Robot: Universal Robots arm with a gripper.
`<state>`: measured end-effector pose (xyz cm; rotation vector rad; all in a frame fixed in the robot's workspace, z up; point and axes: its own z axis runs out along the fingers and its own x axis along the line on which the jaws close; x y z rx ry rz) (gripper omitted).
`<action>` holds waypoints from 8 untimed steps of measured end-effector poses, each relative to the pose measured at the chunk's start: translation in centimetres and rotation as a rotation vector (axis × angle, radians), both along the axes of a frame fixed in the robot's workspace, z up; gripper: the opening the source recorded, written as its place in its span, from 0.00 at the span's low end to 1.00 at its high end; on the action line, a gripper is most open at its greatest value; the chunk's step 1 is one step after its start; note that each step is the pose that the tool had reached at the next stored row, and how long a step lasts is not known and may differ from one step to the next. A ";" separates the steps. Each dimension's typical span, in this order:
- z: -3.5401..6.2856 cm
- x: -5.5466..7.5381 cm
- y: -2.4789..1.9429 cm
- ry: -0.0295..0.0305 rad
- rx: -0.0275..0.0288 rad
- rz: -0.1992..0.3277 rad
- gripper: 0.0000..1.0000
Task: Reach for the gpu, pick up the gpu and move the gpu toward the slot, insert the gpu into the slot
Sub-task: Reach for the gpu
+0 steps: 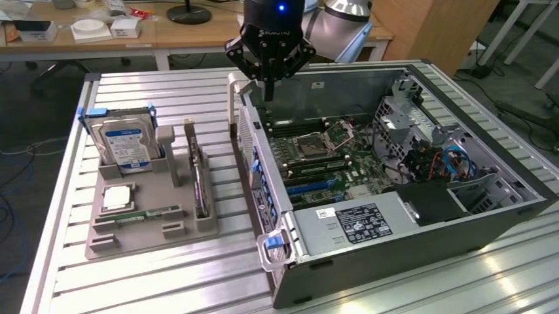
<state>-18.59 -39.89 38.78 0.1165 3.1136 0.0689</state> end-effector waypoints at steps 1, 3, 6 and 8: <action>0.00 -0.1 0.00 0.0000 -0.0001 0.000 0.10; 0.00 -0.3 0.00 0.0001 0.0000 0.000 0.10; 0.00 -0.6 0.00 0.0001 -0.0001 0.000 0.10; 0.00 -0.8 0.00 0.0000 0.0000 0.000 0.10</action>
